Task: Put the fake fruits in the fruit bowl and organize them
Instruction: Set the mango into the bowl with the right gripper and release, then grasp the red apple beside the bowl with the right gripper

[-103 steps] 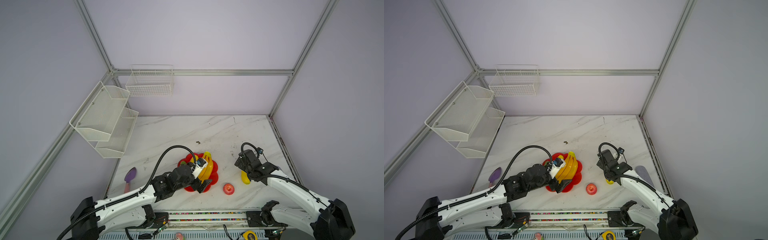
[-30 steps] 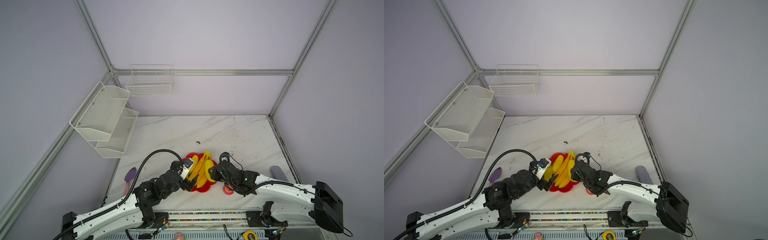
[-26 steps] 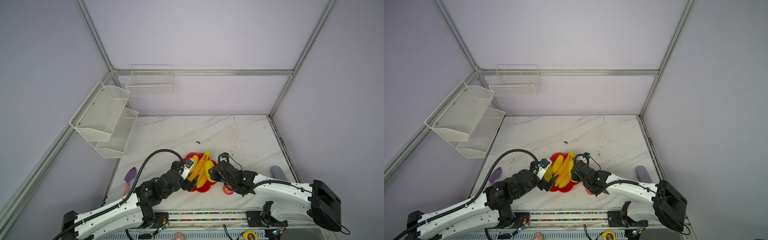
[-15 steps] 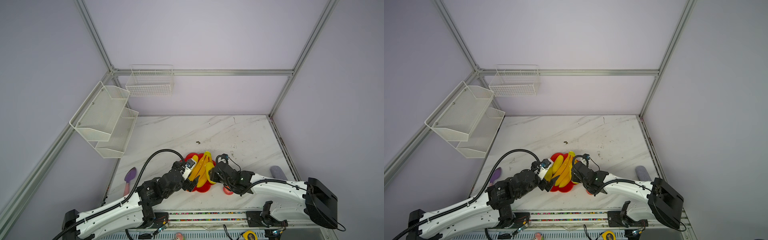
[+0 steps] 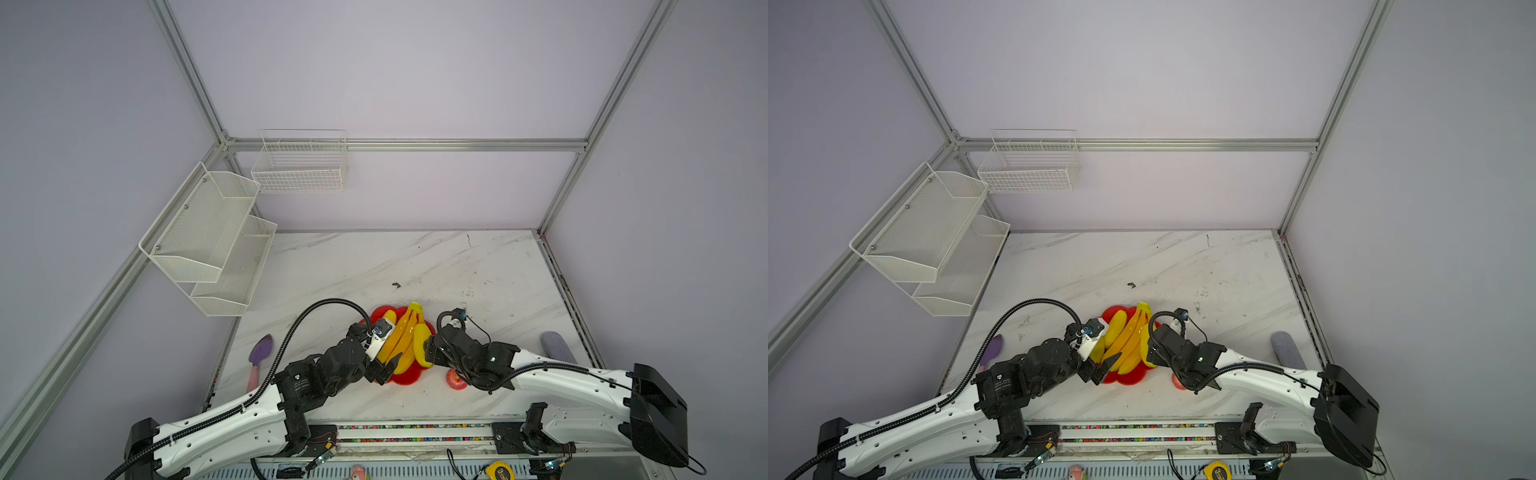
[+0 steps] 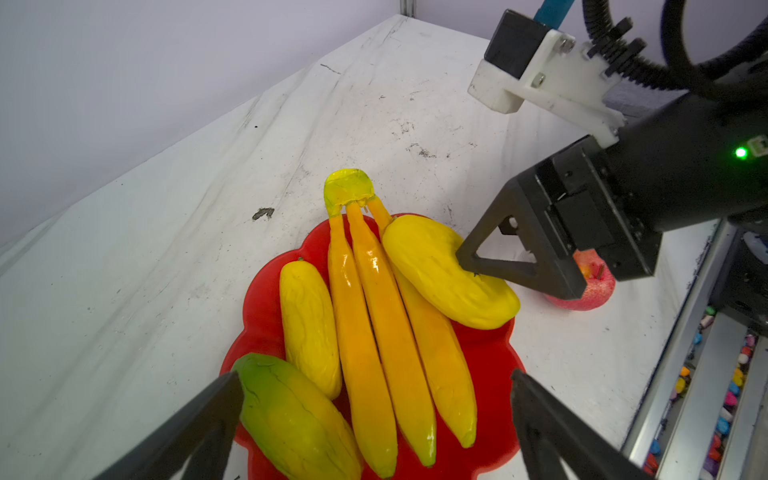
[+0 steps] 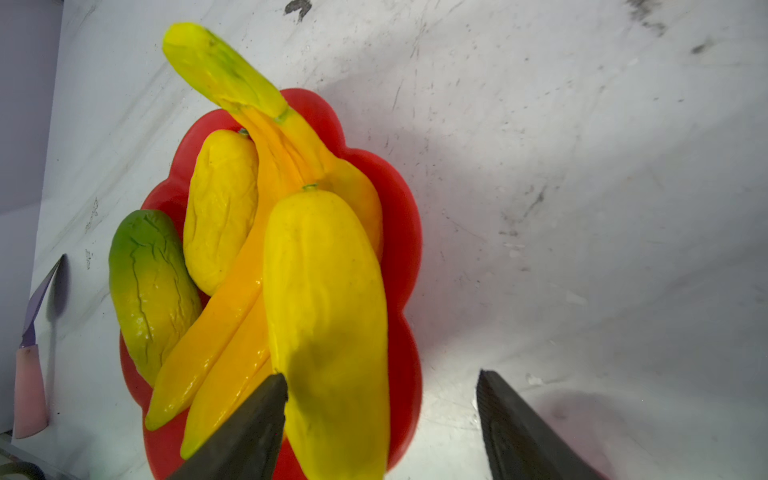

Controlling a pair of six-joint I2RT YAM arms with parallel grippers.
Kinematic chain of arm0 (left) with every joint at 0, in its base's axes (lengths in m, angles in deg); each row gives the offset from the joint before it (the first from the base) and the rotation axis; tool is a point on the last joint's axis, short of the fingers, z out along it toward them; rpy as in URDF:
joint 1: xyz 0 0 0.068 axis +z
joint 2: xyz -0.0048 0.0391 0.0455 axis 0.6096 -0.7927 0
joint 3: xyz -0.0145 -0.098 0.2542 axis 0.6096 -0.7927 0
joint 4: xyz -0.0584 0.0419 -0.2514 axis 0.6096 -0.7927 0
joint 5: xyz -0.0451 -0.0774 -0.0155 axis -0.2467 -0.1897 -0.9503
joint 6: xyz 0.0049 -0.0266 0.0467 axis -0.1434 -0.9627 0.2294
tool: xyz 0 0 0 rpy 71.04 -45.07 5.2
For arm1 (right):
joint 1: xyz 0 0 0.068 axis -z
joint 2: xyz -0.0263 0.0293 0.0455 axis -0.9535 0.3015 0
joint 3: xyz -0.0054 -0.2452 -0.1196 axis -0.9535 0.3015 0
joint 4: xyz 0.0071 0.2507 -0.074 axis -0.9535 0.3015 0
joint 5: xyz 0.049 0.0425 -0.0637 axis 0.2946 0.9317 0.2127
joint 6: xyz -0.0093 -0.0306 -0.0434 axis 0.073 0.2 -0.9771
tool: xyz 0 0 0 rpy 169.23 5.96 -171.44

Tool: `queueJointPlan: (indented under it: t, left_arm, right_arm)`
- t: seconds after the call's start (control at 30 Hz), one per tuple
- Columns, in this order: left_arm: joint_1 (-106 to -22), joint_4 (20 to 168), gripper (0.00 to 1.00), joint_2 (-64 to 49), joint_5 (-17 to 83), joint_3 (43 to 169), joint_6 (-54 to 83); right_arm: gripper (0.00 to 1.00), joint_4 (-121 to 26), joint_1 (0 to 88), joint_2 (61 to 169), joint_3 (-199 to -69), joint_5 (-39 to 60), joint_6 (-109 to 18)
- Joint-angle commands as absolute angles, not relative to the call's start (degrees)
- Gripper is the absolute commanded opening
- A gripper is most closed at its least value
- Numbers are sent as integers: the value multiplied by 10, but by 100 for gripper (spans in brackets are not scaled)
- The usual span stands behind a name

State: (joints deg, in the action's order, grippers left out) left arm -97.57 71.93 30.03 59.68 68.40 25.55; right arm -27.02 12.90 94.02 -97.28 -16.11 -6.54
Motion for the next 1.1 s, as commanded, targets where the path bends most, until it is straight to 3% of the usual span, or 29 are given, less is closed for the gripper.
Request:
queueJointPlan:
  t: [0.0,0.37,0.8,1.07]
  left_arm:
    - [-973,792,100,296,539,685,266]
    - [-973,836,100,241,468,680,294]
    - [-973,800,100,290,493,658,296]
    - [-973,800,100,289,495,658,294]
  right_arm:
    - [76,-155,125,872,-979,-204,-34]
    - [77,-20,102,867,-962,-118,-31]
    - [80,-63,88,934,-956,-105,-46]
    - [74,-85,88,957,-949,-116,-43]
